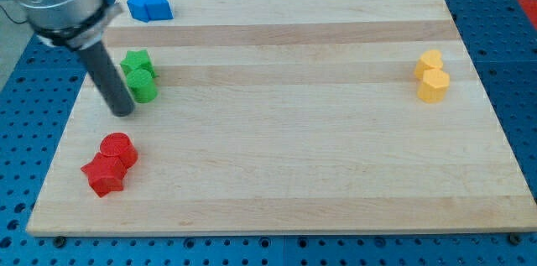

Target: Slightly push both the green blocks to the left

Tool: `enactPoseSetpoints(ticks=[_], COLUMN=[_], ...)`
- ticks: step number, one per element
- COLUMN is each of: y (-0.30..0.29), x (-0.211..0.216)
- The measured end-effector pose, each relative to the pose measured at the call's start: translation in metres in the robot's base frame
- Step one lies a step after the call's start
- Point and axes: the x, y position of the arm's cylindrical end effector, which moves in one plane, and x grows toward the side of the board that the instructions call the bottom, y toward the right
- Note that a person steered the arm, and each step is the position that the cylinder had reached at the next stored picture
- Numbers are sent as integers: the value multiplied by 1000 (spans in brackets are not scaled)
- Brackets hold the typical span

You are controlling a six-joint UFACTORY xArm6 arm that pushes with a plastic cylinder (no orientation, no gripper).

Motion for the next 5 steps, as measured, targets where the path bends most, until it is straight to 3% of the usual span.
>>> enactPoseSetpoints(ticks=[3, 5], y=[20, -4], x=[-12, -54])
